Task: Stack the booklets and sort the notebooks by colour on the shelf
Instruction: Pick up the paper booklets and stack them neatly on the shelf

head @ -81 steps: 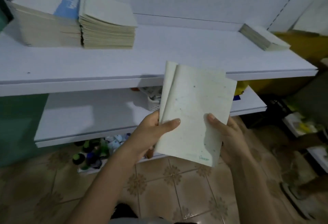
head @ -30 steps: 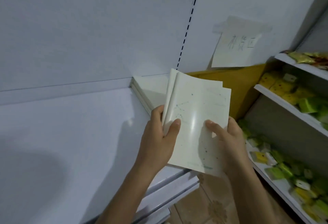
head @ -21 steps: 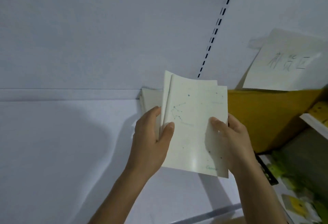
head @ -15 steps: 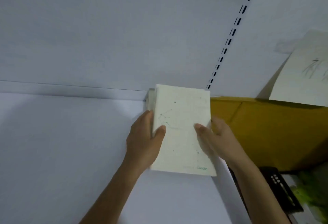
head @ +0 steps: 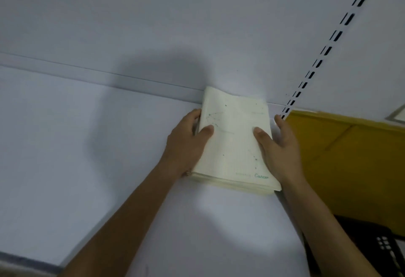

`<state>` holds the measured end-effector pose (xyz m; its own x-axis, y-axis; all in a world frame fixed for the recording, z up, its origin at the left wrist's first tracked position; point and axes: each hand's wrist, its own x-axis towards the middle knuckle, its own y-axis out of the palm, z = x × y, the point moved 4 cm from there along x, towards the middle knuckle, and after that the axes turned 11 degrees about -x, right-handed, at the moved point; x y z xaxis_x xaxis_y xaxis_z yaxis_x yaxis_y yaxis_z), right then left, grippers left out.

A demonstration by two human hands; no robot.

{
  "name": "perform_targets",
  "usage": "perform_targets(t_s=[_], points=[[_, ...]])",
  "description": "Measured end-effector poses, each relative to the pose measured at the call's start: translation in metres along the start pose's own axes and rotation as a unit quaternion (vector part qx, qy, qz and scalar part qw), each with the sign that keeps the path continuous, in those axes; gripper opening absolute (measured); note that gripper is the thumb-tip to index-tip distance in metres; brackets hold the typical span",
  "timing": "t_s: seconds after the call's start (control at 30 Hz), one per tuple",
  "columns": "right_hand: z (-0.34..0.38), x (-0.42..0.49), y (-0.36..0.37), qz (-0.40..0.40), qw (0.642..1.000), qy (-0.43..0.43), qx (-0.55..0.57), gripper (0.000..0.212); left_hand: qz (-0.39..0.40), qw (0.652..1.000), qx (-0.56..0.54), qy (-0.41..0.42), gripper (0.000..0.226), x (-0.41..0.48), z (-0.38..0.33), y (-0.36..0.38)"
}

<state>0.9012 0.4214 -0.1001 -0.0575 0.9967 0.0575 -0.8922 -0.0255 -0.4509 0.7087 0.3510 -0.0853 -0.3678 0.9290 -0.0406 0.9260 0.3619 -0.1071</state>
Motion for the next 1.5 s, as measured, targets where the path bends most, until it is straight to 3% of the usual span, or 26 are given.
perform_targets(t_s=[0.1,0.4,0.53,0.6,0.7,0.77,0.83,0.9,1.03,1.13,1.37,1.5], points=[[0.004,0.002,0.004,0.024,0.999,-0.024,0.041,0.024,0.008,0.999,-0.036,-0.01,0.037,0.007,0.003,-0.001],[0.0,0.006,0.005,0.002,1.0,-0.004,0.022,0.023,0.008,0.995,-0.098,0.021,0.032,0.008,0.006,0.002],[0.004,0.005,0.004,0.02,1.0,0.005,0.017,0.04,-0.045,0.995,-0.081,0.036,0.02,0.006,0.004,0.0],[0.003,-0.004,-0.003,0.05,0.996,0.024,0.069,0.058,-0.072,0.995,-0.067,0.028,0.014,0.004,0.003,-0.005],[-0.002,-0.032,-0.023,0.08,0.987,0.019,0.138,0.088,-0.044,0.997,-0.043,0.044,0.042,-0.015,0.0,-0.02],[-0.002,-0.059,-0.033,0.086,0.992,-0.052,0.077,0.093,0.014,0.995,0.038,0.096,0.07,-0.04,-0.001,-0.028],[0.0,-0.08,-0.032,0.1,0.988,-0.118,0.017,0.077,0.045,0.984,0.108,0.131,0.08,-0.062,0.003,-0.03],[-0.005,-0.091,-0.027,0.096,0.986,-0.139,0.001,0.069,0.03,0.979,0.128,0.157,0.076,-0.073,0.009,-0.03],[-0.011,-0.089,-0.029,0.056,0.994,-0.095,0.008,0.084,-0.01,0.979,0.124,0.164,0.062,-0.076,0.004,-0.032],[-0.007,-0.089,-0.025,0.084,0.99,-0.112,-0.01,0.075,-0.003,0.977,0.133,0.167,0.061,-0.076,0.005,-0.031],[-0.012,-0.082,-0.018,0.101,0.965,-0.171,-0.172,0.076,-0.014,0.975,0.142,0.169,0.06,-0.074,0.007,-0.029],[-0.014,-0.08,-0.018,0.114,0.968,-0.164,-0.15,0.081,-0.012,0.975,0.146,0.165,0.067,-0.074,0.005,-0.028]])
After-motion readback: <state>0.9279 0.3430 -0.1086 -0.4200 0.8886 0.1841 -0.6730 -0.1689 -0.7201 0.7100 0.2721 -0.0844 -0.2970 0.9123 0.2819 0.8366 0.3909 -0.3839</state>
